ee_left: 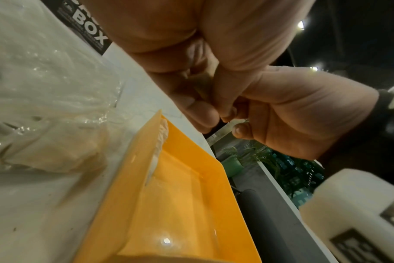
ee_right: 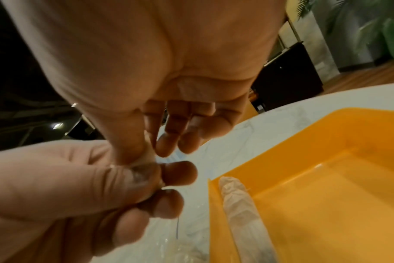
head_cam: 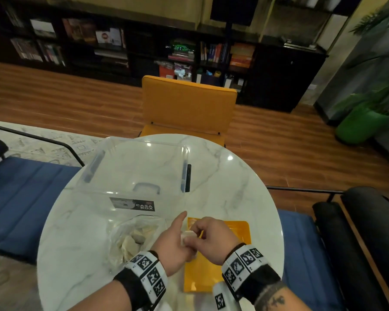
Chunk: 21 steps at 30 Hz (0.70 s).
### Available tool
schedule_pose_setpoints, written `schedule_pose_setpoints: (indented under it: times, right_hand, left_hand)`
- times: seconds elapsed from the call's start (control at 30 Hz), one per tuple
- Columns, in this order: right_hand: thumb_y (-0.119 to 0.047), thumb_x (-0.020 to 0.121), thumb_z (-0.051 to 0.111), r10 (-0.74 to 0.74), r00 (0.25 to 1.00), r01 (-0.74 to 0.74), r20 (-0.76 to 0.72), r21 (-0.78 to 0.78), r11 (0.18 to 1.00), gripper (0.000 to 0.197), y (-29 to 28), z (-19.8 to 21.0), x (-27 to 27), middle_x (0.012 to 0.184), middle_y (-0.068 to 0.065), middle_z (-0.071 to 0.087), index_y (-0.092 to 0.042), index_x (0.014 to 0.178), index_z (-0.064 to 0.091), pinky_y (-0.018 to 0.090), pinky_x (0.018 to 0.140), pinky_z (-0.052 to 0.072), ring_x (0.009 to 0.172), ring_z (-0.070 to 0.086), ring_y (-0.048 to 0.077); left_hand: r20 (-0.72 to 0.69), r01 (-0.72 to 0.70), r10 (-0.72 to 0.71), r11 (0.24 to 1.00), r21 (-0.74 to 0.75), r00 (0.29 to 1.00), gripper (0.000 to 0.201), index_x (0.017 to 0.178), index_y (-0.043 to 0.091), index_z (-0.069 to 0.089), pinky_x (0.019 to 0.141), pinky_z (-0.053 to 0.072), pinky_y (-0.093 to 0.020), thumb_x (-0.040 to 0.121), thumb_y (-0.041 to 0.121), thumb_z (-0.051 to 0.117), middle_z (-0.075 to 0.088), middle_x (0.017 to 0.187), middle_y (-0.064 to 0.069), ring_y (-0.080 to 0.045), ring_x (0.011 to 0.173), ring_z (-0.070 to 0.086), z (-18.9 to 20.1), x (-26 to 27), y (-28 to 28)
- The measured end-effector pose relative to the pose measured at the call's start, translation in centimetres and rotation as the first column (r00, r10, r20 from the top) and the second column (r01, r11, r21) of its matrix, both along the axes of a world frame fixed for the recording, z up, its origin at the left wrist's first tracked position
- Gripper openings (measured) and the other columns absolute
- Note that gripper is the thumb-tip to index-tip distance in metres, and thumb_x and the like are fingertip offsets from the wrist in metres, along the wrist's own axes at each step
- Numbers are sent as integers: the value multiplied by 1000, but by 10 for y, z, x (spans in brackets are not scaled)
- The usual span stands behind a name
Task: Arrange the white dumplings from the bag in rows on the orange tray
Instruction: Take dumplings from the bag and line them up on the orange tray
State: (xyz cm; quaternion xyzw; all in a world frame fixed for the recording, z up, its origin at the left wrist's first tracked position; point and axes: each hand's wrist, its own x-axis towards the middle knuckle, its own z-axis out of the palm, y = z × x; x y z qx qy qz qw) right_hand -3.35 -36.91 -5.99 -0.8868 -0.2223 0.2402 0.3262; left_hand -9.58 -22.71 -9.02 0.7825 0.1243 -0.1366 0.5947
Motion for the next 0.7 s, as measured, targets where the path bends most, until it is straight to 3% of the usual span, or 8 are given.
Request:
schedule_pose_setpoints:
  times: [0.07, 0.17, 0.23, 0.33, 0.47, 0.57, 0.7]
  right_hand:
    - [-37, 84, 71, -75, 997, 75, 8, 70, 995, 17, -5, -1, -1, 76, -12, 61, -34, 71, 60, 13, 60, 39, 64, 54, -2]
    - [-36, 83, 72, -209, 978, 210, -23, 175, 962, 14, -15, 0, 0, 71, -9, 65, -31, 74, 64, 18, 62, 46, 64, 57, 2]
    - [-35, 83, 73, -205, 979, 202, 0, 176, 963, 10, -22, 2, 0, 73, -9, 66, -31, 79, 65, 17, 63, 46, 65, 57, 2]
    - [-31, 87, 71, -142, 990, 136, 25, 167, 976, 9, -27, 5, -1, 82, -14, 70, -37, 88, 65, 13, 68, 47, 73, 61, 0]
    - [-31, 91, 66, -142, 987, 135, 73, 98, 986, 21, -28, 7, -1, 77, -19, 66, -45, 77, 59, 10, 66, 43, 75, 61, -3]
    - [-33, 93, 62, -163, 985, 163, 49, 4, 987, 14, -32, -1, 3, 75, -17, 61, -41, 82, 57, 16, 66, 44, 74, 58, 1]
    - [-29, 93, 58, -104, 994, 92, -39, -225, 970, 6, -32, -22, 2, 87, -7, 66, -29, 95, 63, 31, 72, 54, 79, 62, 15]
  left_hand:
    - [24, -11, 11, 1000, 2, 1000, 81, 145, 36, 28, 64, 57, -26, 79, 9, 67, 71, 75, -2, -14, 68, 69, 1, -1, -1]
    - [67, -16, 22, 996, -91, 997, 30, 99, 40, 62, 73, 60, -45, 85, 14, 68, 72, 76, -4, -18, 72, 68, 3, -3, -4]
    - [84, 2, 3, 998, -62, 996, 28, 82, 42, 66, 71, 60, -38, 88, 15, 66, 73, 78, -1, -16, 74, 69, 2, -3, -3]
    - [111, 31, -32, 999, 11, 993, 23, 84, 42, 66, 70, 56, -31, 87, 20, 68, 74, 77, 2, -12, 72, 69, -1, -3, -2]
    - [81, 38, -42, 998, 43, 996, 19, 90, 40, 67, 77, 56, -28, 85, 23, 72, 76, 82, 8, -6, 77, 70, -5, -4, 0]
    - [53, -4, -8, 976, 219, 999, 29, 100, 49, 59, 88, 55, -28, 83, 29, 70, 74, 87, 16, 3, 84, 68, -22, -5, 10]
    - [2, 8, -10, 912, 410, 1000, 30, 114, 38, 64, 92, 49, -21, 84, 35, 68, 65, 98, 21, 3, 92, 60, -34, -9, 14]
